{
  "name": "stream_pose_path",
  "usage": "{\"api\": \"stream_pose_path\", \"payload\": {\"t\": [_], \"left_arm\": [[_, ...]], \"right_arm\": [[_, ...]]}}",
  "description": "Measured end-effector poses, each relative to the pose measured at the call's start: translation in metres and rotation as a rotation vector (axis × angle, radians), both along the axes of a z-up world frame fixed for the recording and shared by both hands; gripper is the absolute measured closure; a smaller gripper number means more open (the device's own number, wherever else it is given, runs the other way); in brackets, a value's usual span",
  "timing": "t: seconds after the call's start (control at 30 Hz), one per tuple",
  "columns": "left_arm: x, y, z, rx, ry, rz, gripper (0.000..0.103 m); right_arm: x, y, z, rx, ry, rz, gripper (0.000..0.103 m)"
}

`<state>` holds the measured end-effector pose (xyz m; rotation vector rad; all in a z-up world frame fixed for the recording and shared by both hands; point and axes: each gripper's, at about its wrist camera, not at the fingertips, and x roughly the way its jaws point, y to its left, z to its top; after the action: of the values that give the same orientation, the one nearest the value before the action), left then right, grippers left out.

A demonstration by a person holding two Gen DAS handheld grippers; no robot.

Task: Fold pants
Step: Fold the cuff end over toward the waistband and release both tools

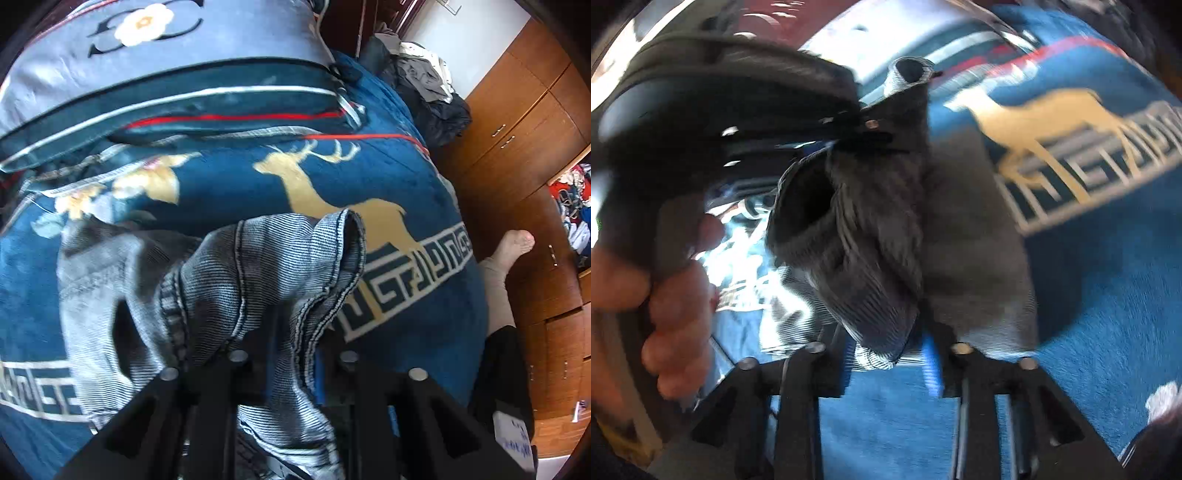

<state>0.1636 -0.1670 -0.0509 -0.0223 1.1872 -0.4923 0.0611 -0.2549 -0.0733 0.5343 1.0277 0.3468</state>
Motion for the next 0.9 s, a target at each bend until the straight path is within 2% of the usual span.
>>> {"api": "stream_pose_path", "payload": {"t": [0.07, 0.13, 0.17, 0.2, 0.27, 0.4, 0.47, 0.53, 0.6, 0.7, 0.77, 0.83, 0.9], "left_arm": [[-0.004, 0.002, 0.009, -0.041, -0.017, -0.015, 0.067], [-0.009, 0.010, 0.022, -0.058, -0.038, -0.024, 0.066], [-0.013, 0.019, 0.029, -0.056, -0.059, -0.023, 0.060], [-0.016, 0.027, 0.035, -0.038, -0.086, -0.013, 0.048], [-0.027, 0.052, 0.042, -0.004, -0.143, 0.008, 0.036], [-0.039, 0.099, 0.031, -0.012, -0.115, 0.069, 0.036], [-0.046, 0.113, 0.018, -0.016, -0.094, 0.085, 0.037], [-0.054, 0.117, 0.005, 0.000, -0.074, 0.080, 0.038], [-0.062, 0.113, -0.007, 0.031, -0.081, 0.064, 0.038], [-0.071, 0.111, -0.031, 0.104, -0.061, 0.038, 0.038], [-0.074, 0.111, -0.047, 0.116, -0.047, 0.028, 0.037], [-0.079, 0.110, -0.053, 0.118, -0.078, 0.027, 0.036], [-0.082, 0.109, -0.051, 0.123, -0.093, 0.032, 0.036]], "right_arm": [[0.002, -0.008, -0.003, 0.026, 0.017, -0.018, 0.060], [0.003, -0.013, 0.002, 0.022, 0.014, -0.038, 0.045], [0.003, -0.014, 0.004, 0.018, 0.010, -0.041, 0.044], [0.003, -0.016, 0.007, 0.013, 0.009, -0.041, 0.044], [0.002, -0.019, 0.013, -0.012, 0.010, -0.053, 0.043], [0.002, -0.031, 0.017, -0.008, 0.008, -0.069, 0.043], [0.005, -0.035, 0.020, -0.023, -0.004, -0.071, 0.051], [0.010, -0.033, 0.024, -0.041, -0.014, -0.058, 0.076], [0.015, -0.028, 0.031, -0.086, -0.039, -0.037, 0.083], [0.016, -0.021, 0.032, -0.170, -0.059, -0.004, 0.086], [0.021, -0.022, 0.010, -0.242, -0.008, 0.009, 0.086], [0.023, -0.030, -0.015, -0.219, 0.064, 0.002, 0.086], [0.023, -0.035, -0.016, -0.184, 0.068, -0.016, 0.086]]}}
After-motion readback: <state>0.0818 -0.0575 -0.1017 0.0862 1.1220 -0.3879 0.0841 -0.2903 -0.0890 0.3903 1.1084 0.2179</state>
